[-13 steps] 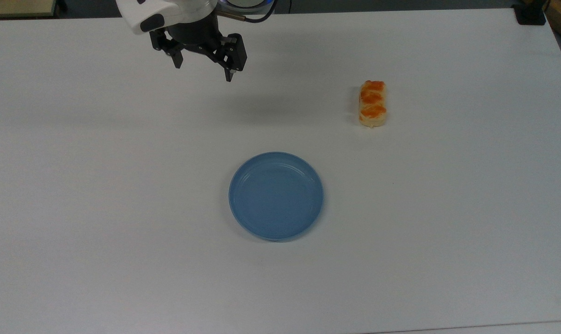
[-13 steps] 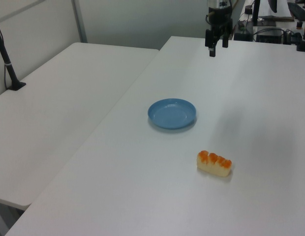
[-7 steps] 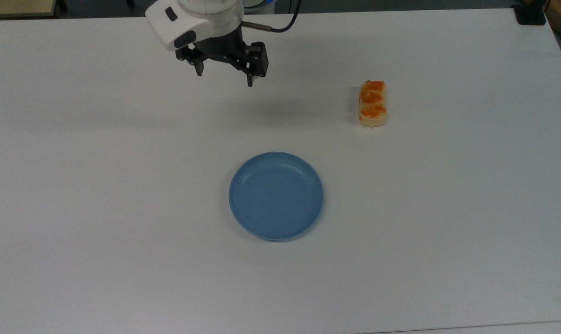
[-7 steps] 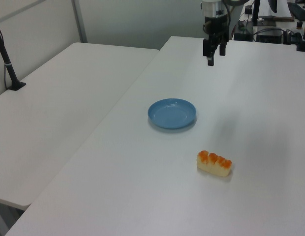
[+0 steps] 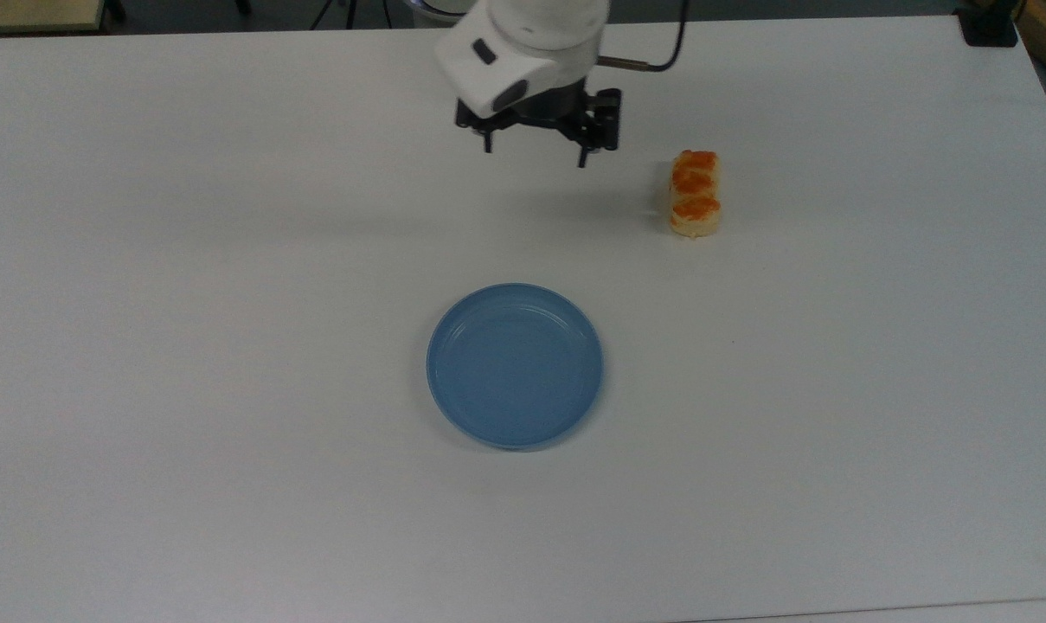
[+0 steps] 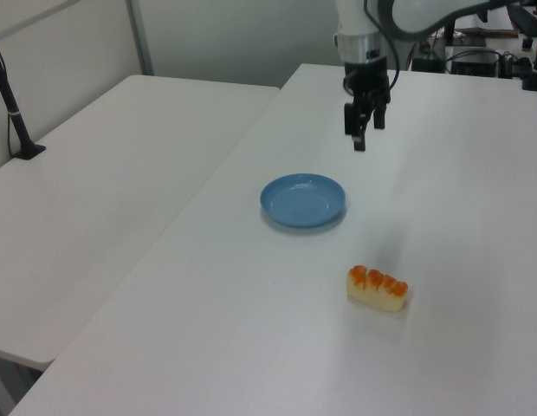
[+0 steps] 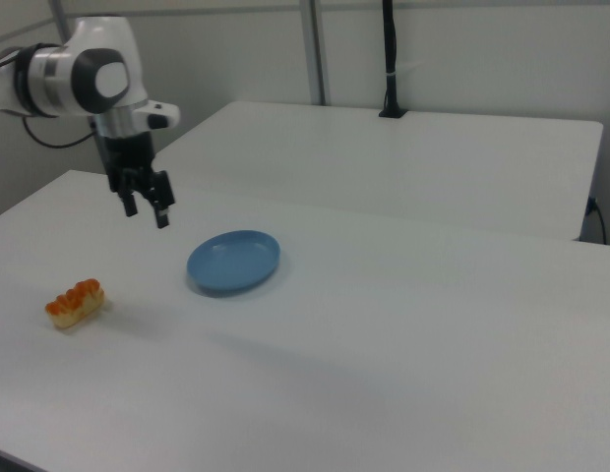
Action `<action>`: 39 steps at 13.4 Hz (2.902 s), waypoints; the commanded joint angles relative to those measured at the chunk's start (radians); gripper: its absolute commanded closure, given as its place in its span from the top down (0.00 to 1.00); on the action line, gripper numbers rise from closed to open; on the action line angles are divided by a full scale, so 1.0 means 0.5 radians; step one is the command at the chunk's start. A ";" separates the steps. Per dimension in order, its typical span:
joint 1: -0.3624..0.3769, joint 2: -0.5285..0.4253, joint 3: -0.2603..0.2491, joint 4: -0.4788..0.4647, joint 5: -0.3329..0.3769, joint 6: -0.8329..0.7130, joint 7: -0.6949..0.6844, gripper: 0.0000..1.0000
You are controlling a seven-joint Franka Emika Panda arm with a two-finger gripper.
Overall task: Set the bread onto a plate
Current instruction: 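Move the open gripper over to the orange-topped bread roll, then lower the gripper around the bread roll and close on it, then lift the bread roll and carry it over the blue plate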
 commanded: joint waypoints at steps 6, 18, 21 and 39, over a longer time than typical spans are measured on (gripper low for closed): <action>0.510 0.337 -0.024 -0.015 0.008 0.389 0.604 1.00; 0.704 0.500 0.047 -0.221 -0.007 0.476 0.685 0.93; 0.698 0.485 0.047 -0.264 -0.007 0.457 0.602 0.56; 0.438 0.086 -0.346 0.270 0.189 -0.267 -0.042 0.10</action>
